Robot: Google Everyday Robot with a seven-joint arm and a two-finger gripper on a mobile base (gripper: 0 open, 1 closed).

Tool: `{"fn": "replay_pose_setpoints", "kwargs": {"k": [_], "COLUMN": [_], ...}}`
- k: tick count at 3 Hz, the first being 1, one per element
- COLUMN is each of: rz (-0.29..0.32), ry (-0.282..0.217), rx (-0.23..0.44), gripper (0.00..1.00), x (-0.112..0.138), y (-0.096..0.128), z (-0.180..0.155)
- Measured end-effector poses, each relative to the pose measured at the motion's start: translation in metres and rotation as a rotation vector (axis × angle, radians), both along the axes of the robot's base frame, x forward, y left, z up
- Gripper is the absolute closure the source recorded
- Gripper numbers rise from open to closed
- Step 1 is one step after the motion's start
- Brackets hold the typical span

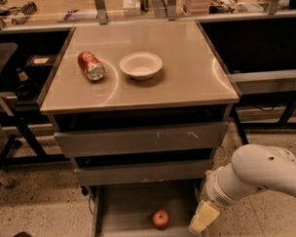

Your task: Pick apple from bottom drawer and place on counter

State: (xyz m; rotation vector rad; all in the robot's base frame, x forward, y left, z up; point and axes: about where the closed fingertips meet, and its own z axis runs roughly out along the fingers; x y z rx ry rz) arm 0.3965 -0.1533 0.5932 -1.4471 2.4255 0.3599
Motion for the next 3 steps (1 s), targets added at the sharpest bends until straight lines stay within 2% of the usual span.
{"fn": "replay_pose_setpoints", "kwargs": {"k": [1,2,3], "rz": [-0.048,-0.152,-0.224], "ry": [0.017,0.07,0.123], "rx": [0.02,0.072,0.138], "gripper": [0.0,0.0,0.0], "x": [-0.001,0.001,0.001], "y": [0.006,0.012,0.019], "z": [-0.034,-0.108,-0.176]}}
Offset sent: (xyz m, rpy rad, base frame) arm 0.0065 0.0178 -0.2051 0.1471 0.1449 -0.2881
